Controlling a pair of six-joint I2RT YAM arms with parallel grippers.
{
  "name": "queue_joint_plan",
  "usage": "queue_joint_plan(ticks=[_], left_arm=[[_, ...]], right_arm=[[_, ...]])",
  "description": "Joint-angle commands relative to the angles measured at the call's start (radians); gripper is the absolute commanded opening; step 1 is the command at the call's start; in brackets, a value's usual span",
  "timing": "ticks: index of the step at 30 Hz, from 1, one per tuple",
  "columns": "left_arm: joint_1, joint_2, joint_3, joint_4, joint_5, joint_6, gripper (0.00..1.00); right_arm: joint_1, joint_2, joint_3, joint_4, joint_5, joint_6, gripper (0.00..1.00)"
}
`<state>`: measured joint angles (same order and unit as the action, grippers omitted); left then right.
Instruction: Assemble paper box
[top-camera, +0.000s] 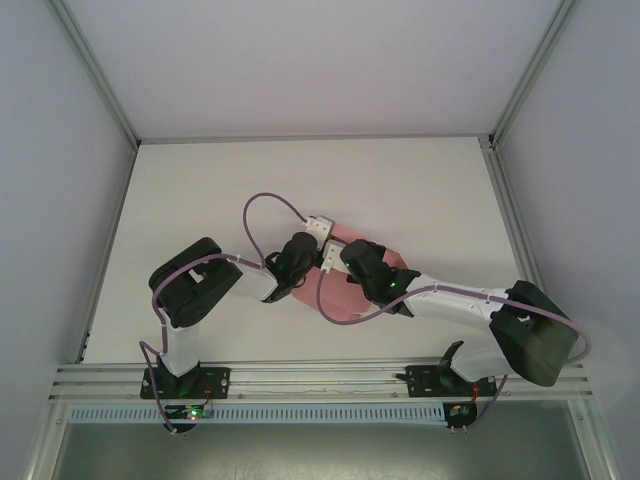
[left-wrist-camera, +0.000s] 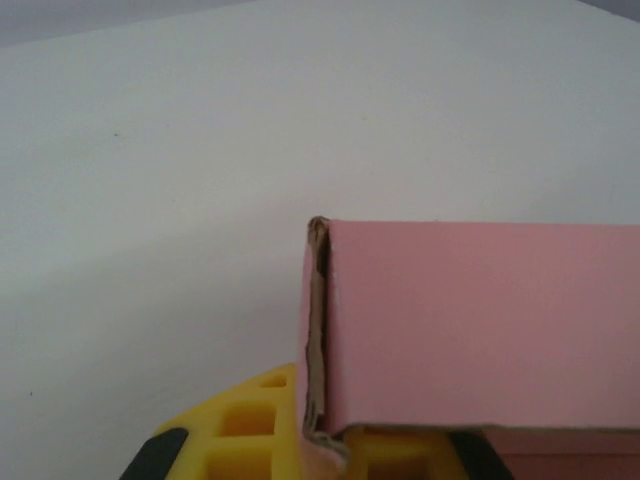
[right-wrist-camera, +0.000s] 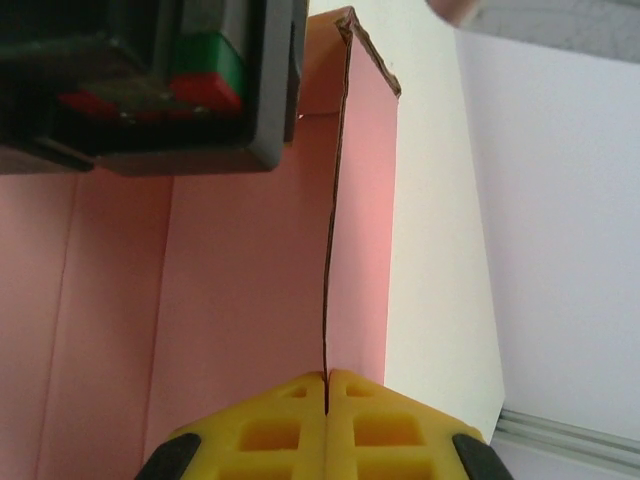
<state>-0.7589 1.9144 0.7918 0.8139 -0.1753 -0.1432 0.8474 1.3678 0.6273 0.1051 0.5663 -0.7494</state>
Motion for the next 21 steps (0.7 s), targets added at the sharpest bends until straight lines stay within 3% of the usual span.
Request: queue_joint_plan(ticks=[1, 2, 4, 8, 10, 11, 16, 21], left_arm=[[0.017, -0.011, 0.013, 0.007, -0.014, 0.034, 0.0], [0.017, -0.024, 0.012, 0.005, -0.021, 0.033, 0.0], [0.019, -0.06, 0.003, 0.002, -0.021, 0.036, 0.0], [0.02, -0.136, 0.0, -0.021, -0.041, 0.017, 0.0], [0.023, -0.172, 0.004, -0.055, -0.064, 0.0, 0.0], [0.026, -0.196, 0.002, -0.078, -0.077, -0.015, 0.0], [0.057, -0.301, -0.05, -0.144, -0.128, -0.08, 0.0], [0.107, -0.398, -0.11, -0.221, -0.141, -0.136, 0.0]], right_arm=[[-0.016, 0.011, -0.005, -0.12, -0.045, 0.044, 0.0], [-0.019, 0.008, -0.003, -0.115, -0.045, 0.053, 0.0], [-0.032, -0.008, 0.008, -0.104, -0.062, 0.065, 0.1], [-0.085, -0.074, 0.028, -0.073, -0.195, 0.072, 0.39], [-0.094, -0.13, 0.043, -0.07, -0.272, 0.08, 0.68], [-0.096, -0.169, 0.043, -0.046, -0.302, 0.09, 0.96], [-0.109, -0.386, -0.003, 0.068, -0.461, 0.164, 0.98], [-0.157, -0.552, -0.009, 0.119, -0.492, 0.35, 0.98]])
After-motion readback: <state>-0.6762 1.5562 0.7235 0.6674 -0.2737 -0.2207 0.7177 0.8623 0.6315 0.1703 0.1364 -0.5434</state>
